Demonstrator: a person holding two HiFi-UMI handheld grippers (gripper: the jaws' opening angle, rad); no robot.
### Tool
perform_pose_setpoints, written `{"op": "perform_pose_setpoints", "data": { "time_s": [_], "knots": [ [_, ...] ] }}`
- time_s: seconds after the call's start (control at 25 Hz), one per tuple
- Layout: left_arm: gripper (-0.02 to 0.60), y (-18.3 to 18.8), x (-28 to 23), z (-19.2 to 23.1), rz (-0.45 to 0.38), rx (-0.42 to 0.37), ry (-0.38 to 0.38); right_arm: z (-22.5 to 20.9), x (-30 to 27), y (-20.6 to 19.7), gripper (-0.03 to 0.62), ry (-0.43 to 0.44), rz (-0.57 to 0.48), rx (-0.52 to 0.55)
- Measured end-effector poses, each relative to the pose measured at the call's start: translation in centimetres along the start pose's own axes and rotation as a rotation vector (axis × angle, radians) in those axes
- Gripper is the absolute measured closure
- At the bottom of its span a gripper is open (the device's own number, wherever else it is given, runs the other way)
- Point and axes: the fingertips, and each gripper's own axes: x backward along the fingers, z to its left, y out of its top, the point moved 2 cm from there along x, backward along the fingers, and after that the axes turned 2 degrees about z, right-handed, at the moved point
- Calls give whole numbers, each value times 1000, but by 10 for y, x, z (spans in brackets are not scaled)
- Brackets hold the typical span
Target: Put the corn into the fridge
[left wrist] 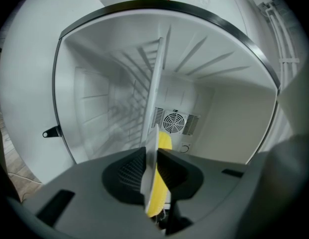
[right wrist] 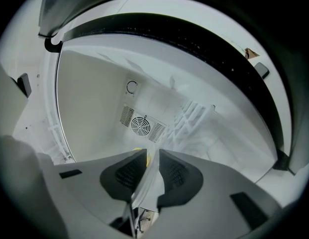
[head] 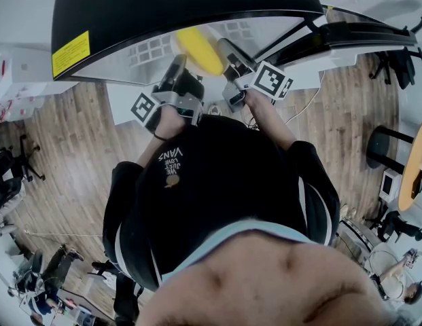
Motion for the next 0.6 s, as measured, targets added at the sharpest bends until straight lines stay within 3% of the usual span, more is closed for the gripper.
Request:
{"op": "perform_pose_setpoints", "data": {
  "time_s": [0.6],
  "knots": [
    [534,9,-3,-4,-28,10,-9,11,23,1,465,4,-40,73]
  ]
}}
